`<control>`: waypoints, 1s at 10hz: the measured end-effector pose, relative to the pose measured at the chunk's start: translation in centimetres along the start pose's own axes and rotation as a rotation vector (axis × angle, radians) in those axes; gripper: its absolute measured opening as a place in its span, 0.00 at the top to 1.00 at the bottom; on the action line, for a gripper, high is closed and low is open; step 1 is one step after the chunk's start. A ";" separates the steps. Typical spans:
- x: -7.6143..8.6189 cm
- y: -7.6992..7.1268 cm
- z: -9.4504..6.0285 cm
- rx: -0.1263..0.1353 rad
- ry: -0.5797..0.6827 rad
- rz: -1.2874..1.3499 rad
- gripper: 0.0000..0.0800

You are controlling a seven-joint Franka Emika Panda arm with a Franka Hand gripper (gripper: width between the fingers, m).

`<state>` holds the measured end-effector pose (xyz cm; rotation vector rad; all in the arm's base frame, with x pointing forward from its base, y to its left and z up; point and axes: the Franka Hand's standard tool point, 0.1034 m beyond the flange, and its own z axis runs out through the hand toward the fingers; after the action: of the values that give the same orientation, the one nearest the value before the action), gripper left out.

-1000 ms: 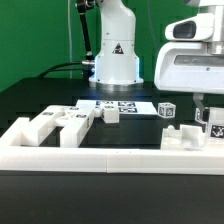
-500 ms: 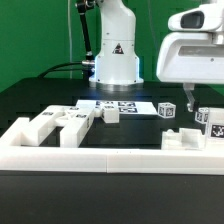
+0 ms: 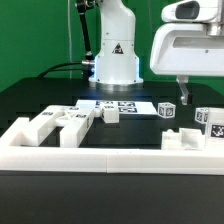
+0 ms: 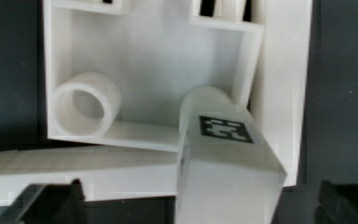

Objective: Assemble chair

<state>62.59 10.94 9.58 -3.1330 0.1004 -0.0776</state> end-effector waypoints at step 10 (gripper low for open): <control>-2.6 4.9 -1.7 -0.005 -0.024 -0.282 0.19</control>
Offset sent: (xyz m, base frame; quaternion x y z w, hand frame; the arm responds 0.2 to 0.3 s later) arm -0.0411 -0.0207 0.0164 -0.0034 -0.0141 -0.1454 0.9893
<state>59.64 6.25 11.11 -3.1277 -0.3426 -0.0412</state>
